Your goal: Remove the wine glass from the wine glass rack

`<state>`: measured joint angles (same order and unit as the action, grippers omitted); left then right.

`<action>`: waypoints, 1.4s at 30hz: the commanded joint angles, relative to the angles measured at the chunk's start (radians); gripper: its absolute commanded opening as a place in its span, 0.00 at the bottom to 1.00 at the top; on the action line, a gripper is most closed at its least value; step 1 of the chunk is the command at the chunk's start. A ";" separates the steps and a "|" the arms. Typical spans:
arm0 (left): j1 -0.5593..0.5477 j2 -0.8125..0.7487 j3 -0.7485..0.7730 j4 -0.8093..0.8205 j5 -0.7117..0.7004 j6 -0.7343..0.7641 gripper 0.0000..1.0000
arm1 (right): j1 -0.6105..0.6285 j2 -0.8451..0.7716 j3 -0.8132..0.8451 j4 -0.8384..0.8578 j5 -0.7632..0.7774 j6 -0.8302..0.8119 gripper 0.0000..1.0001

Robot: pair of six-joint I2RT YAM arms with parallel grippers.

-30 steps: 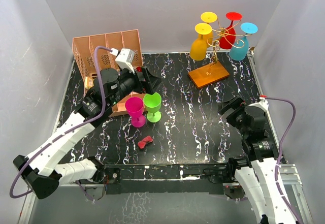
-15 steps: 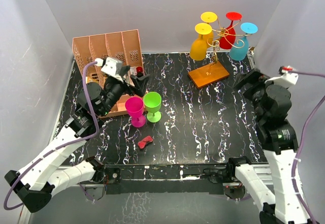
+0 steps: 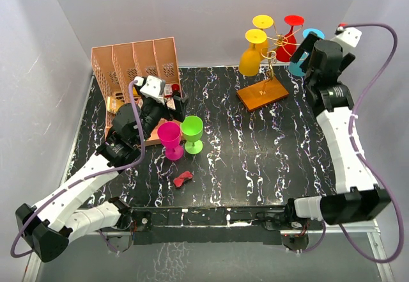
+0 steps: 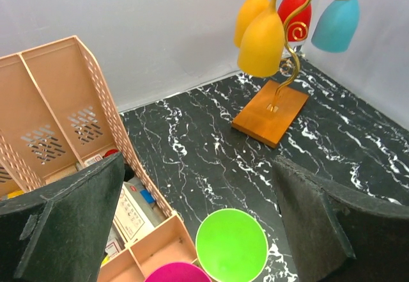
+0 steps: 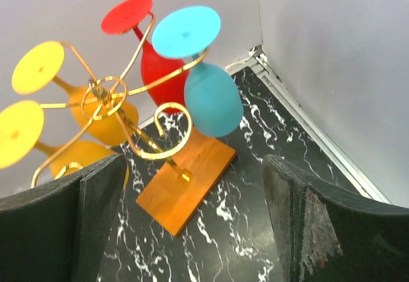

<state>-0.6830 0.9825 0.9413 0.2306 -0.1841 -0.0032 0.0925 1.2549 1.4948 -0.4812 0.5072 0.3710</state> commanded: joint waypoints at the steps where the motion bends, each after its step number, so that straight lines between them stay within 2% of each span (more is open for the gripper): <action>1: 0.004 -0.009 -0.005 0.055 -0.023 0.026 0.97 | -0.050 0.076 0.145 0.114 0.012 0.003 0.95; 6: 0.004 -0.011 -0.022 0.075 -0.028 0.043 0.97 | -0.160 0.151 0.189 0.184 -0.157 0.075 0.93; 11: 0.005 -0.011 -0.024 0.077 -0.015 0.044 0.97 | -0.217 0.221 0.224 0.214 -0.251 0.133 0.92; 23: 0.007 -0.005 -0.020 0.075 -0.002 0.036 0.97 | -0.297 0.357 0.275 0.245 -0.355 0.175 0.91; 27: 0.007 -0.002 -0.019 0.073 0.003 0.034 0.97 | -0.314 0.383 0.277 0.259 -0.386 0.188 0.85; 42: 0.007 0.017 -0.005 0.056 0.000 0.020 0.97 | -0.326 0.484 0.314 0.294 -0.482 0.230 0.75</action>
<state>-0.6823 1.0016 0.9176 0.2634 -0.1944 0.0231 -0.2256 1.7275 1.7424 -0.2569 0.0589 0.5892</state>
